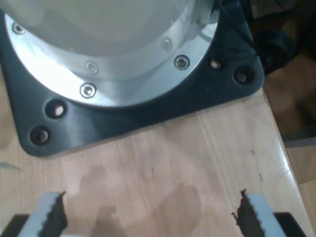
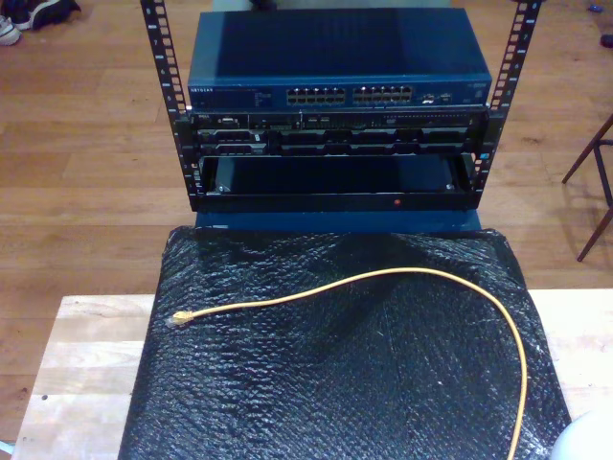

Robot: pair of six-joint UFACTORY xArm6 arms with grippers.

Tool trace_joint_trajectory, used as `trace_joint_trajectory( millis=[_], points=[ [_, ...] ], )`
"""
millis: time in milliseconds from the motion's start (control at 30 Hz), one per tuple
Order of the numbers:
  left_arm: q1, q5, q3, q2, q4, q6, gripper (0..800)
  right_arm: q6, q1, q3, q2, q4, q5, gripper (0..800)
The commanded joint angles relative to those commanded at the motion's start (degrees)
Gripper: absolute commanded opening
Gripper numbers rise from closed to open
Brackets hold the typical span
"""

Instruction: Grab the cable and plug it in

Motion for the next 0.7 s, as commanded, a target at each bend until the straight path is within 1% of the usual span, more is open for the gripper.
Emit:
trace_joint_trajectory(
  millis=[133, 233, 367, 500, 700],
  points=[
    [0.0, 0.26, -0.18, 0.0, 0.0, -0.18, 800, 0.0, 0.0, -2.11, -0.53, 0.0, 3.69, 800],
    [0.0, 0.53, -0.79, -0.09, 0.09, -0.26, 800, 0.0, -0.09, -5.19, -0.35, 0.0, 9.14, 800],
    [0.0, 2.2, -1.32, -0.18, 0.09, -0.26, 800, 0.18, -0.09, -9.14, -0.09, 0.09, 15.56, 800],
    [0.0, 5.19, -3.52, -0.44, 0.18, -0.35, 800, 1.41, -0.09, -12.31, -0.18, 0.62, 19.08, 800],
    [0.0, 12.57, -7.12, -0.53, 0.09, -0.44, 800, 2.64, 0.0, -18.99, 0.35, 3.52, 27.96, 800]
  ],
)
